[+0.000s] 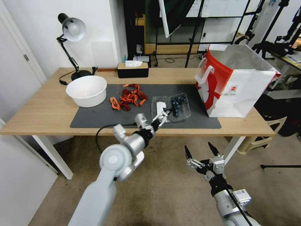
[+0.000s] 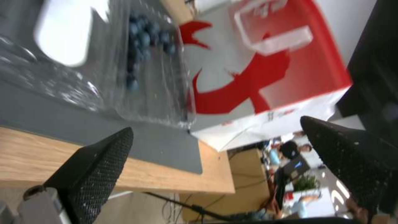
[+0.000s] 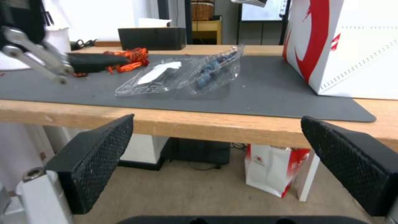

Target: Close the takeout container lid, then place the container into the takeout bag.

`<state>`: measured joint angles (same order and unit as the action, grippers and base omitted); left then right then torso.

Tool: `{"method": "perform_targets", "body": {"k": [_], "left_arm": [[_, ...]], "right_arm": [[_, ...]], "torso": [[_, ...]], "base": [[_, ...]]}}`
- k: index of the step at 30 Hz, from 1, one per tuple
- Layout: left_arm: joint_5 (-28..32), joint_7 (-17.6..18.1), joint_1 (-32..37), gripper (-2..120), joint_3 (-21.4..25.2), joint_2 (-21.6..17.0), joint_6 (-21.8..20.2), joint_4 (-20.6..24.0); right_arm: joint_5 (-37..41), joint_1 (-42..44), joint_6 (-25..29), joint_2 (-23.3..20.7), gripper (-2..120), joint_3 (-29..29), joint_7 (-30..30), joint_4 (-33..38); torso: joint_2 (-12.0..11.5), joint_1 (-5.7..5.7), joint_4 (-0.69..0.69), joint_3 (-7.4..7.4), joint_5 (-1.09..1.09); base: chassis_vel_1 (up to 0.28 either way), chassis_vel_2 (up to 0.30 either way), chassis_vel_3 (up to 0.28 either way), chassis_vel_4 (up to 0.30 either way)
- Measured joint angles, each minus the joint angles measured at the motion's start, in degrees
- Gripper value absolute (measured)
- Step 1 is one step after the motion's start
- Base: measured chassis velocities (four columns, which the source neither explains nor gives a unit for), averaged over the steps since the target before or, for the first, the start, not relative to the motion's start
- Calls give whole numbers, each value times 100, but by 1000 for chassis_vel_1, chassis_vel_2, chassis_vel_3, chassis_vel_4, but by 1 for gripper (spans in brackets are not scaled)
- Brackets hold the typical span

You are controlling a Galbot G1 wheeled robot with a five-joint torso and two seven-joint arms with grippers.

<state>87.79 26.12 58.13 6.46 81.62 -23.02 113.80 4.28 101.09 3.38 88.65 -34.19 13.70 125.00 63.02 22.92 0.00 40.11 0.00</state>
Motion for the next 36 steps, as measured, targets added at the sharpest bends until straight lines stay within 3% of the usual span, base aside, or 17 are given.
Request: {"method": "perform_targets", "body": {"k": [7, 19, 36], "left_arm": [[-90, 56, -347, 100, -316, 141, 87, -403], [-244, 381, -564, 100, -437, 395, 233, -952], [-336, 553, -637, 100, -456, 538, 470, -1116]], "right_arm": [[-13, 15, 8, 22, 100, -30, -1, -38], [-21, 27, 39, 59, 100, -53, -3, -66], [-3, 33, 42, 35, 100, -52, -8, -60]], "torso": [[0, 0, 0, 0, 0], [0, 0, 0, -1, 0], [0, 0, 0, -1, -1]], "base": [[0, 0, 0, 0], [0, 0, 0, 0], [0, 0, 0, 0]]}}
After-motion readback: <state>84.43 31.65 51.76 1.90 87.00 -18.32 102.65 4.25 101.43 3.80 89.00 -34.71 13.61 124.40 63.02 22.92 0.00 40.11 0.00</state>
